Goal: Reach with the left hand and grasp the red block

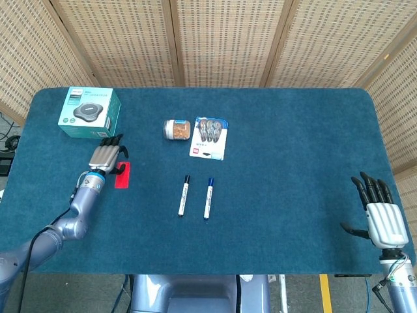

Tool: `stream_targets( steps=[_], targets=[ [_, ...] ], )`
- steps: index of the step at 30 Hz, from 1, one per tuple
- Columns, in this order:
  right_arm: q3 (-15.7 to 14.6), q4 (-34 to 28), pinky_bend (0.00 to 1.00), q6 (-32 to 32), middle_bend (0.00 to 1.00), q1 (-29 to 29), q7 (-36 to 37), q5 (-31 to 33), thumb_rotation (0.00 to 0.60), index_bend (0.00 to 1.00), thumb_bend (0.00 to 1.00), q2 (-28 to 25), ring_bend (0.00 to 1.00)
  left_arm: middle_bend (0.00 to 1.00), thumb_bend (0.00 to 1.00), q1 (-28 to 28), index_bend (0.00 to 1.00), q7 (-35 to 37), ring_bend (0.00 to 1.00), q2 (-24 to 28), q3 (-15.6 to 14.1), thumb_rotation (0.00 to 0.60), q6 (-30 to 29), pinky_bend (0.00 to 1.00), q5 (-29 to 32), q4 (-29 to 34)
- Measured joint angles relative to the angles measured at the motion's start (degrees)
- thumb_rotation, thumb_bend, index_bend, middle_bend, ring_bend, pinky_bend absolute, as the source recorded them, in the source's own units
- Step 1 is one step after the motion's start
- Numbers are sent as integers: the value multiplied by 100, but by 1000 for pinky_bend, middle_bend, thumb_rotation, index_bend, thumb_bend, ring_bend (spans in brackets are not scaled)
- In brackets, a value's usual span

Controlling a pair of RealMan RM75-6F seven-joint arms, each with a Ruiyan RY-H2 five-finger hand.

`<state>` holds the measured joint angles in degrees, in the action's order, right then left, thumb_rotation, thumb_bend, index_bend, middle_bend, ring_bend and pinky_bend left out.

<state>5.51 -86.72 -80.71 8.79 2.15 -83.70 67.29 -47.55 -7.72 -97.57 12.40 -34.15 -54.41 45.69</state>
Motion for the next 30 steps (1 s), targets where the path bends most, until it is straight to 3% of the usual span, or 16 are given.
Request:
stream_targets(
  steps=[11, 22, 30],
  targets=[
    [2, 9, 0, 35, 0, 11, 16, 31, 600, 0, 105, -3, 0, 0, 458, -100, 445, -391, 0, -10, -10, 600, 191, 0, 336, -13],
    [6, 16, 0, 38, 0, 17, 30, 37, 600, 0, 105, -4, 0, 0, 461, -93, 566, -516, 0, -78, -32, 600, 166, 0, 433, -75],
    [6, 23, 0, 43, 0, 17, 73, 39, 600, 0, 105, -12, 0, 0, 486, -100, 592, -617, 0, -137, -20, 600, 66, 0, 473, -137]
  ],
)
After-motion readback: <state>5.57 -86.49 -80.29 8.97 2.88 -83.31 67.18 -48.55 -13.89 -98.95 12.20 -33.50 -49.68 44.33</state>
